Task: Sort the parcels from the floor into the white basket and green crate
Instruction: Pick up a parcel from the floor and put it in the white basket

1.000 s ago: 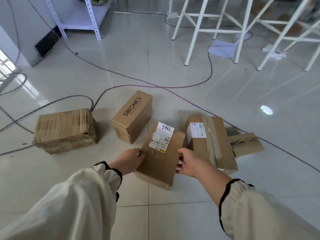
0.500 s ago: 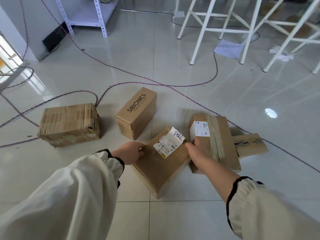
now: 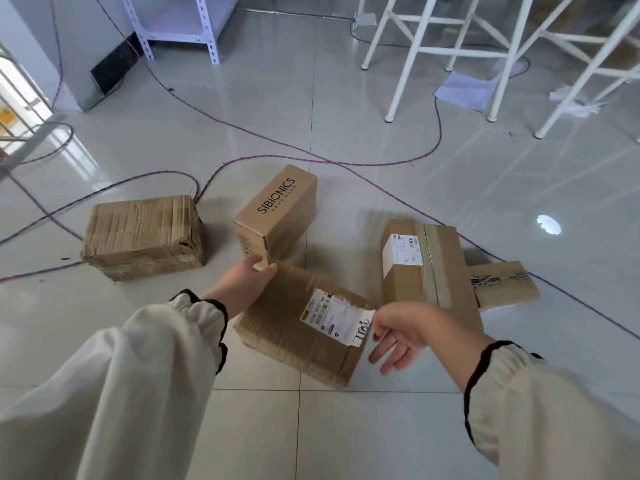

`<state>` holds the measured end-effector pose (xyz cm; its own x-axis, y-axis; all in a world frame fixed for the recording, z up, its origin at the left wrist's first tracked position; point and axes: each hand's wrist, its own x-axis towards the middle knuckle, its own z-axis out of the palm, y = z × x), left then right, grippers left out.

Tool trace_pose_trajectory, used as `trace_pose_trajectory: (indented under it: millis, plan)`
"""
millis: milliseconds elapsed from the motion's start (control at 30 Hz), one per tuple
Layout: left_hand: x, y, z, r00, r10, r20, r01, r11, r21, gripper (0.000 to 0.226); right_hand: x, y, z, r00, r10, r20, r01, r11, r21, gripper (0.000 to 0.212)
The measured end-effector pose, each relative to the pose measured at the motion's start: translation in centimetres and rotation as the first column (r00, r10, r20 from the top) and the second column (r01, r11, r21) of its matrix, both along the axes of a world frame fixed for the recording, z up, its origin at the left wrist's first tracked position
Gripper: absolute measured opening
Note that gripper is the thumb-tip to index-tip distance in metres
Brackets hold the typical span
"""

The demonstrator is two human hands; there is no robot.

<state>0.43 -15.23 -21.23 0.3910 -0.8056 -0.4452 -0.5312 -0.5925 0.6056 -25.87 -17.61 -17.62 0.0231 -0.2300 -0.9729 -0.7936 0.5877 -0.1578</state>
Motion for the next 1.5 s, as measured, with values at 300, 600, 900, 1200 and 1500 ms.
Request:
trace_pose_trajectory:
  millis: [300, 600, 900, 1200, 1500]
  plan:
    - [0.4, 3.1, 3.3, 0.999, 0.030, 0.014, -0.033, 0.887, 0.461, 0.068, 2.5, -0.8, -1.3, 0.992, -0.104, 0.069, 0.124, 0.869, -0.480, 0.030]
    - [-1.6, 1.1, 3.0, 0.946, 0.100, -0.308, -0.049, 0.984, 0.170, 0.043, 1.1, 0.4, 0.3, 0.992, 0.107, 0.064, -0.103, 0.993, -0.051, 0.053]
    - [-1.6, 2.7, 2.6, 0.936, -0.067, -0.345, 0.222, 0.874, 0.432, 0.045, 0.8, 0.2, -0.8, 0.987, -0.080, 0.139, 0.089, 0.994, -0.057, 0.062]
    - [-2.3, 3.4, 2.1, 0.917, -0.035, -0.398, 0.223, 0.873, 0.435, 0.050, 1.5, 1.0, -1.4, 0.980, -0.120, 0.156, 0.116, 0.993, 0.036, 0.065]
    - [-3.3, 1.4, 4.1, 0.879, 0.111, -0.464, 0.126, 0.885, 0.449, 0.039, 2.3, 0.6, -1.0, 0.831, -0.401, 0.386, 0.434, 0.901, 0.003, 0.041]
